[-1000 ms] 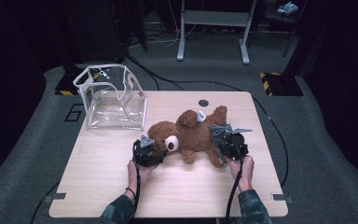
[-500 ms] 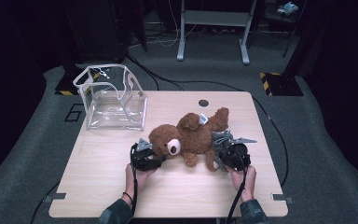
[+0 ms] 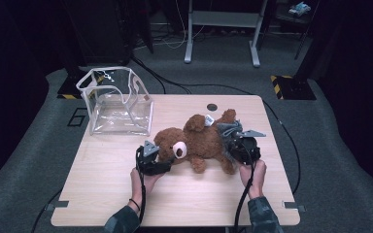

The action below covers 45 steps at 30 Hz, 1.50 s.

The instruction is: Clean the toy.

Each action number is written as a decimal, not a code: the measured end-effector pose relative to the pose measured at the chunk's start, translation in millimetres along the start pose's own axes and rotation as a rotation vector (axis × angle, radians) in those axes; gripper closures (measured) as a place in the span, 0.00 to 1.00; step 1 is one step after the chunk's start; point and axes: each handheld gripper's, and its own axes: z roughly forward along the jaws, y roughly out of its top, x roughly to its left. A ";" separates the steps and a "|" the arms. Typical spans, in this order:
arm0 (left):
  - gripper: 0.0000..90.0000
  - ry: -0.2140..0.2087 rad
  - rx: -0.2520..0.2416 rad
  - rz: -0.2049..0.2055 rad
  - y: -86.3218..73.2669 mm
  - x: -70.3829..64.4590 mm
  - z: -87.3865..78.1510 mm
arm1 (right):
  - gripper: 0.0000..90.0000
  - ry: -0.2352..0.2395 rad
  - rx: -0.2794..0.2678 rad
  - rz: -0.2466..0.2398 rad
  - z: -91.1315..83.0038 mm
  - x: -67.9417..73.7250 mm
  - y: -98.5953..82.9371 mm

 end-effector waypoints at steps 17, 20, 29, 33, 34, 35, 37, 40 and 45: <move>0.43 -0.131 0.085 -0.085 -12.6 23.0 27.9 | 0.86 0.042 0.130 0.070 44.8 -16.3 -3.3; 0.49 -0.147 0.088 -0.079 -13.3 22.5 25.1 | 0.86 0.074 0.127 0.076 40.1 -13.1 -10.2; 0.50 -0.192 0.084 -0.087 -20.6 19.1 10.9 | 0.86 0.122 0.098 0.070 24.4 -5.1 -32.3; 0.49 -0.204 0.075 -0.093 -25.4 17.4 2.6 | 0.86 0.139 0.090 0.069 14.6 -0.1 -44.1; 0.49 -0.206 0.073 -0.097 -26.4 16.8 1.1 | 0.86 0.142 0.085 0.068 12.3 1.1 -46.9; 0.48 -0.218 0.081 -0.093 -27.1 16.8 -1.0 | 0.86 0.143 0.086 0.067 10.5 1.7 -48.9; 0.47 -0.221 0.077 -0.096 -28.7 16.2 -3.9 | 0.86 0.145 0.080 0.063 6.0 2.3 -52.2; 0.45 -0.221 0.071 -0.102 -28.9 17.8 -3.8 | 0.86 0.123 0.060 0.057 -1.9 0.5 -48.1; 0.42 -0.201 0.064 -0.126 -29.5 23.6 1.2 | 0.86 0.103 -0.012 0.013 -17.7 8.5 -16.8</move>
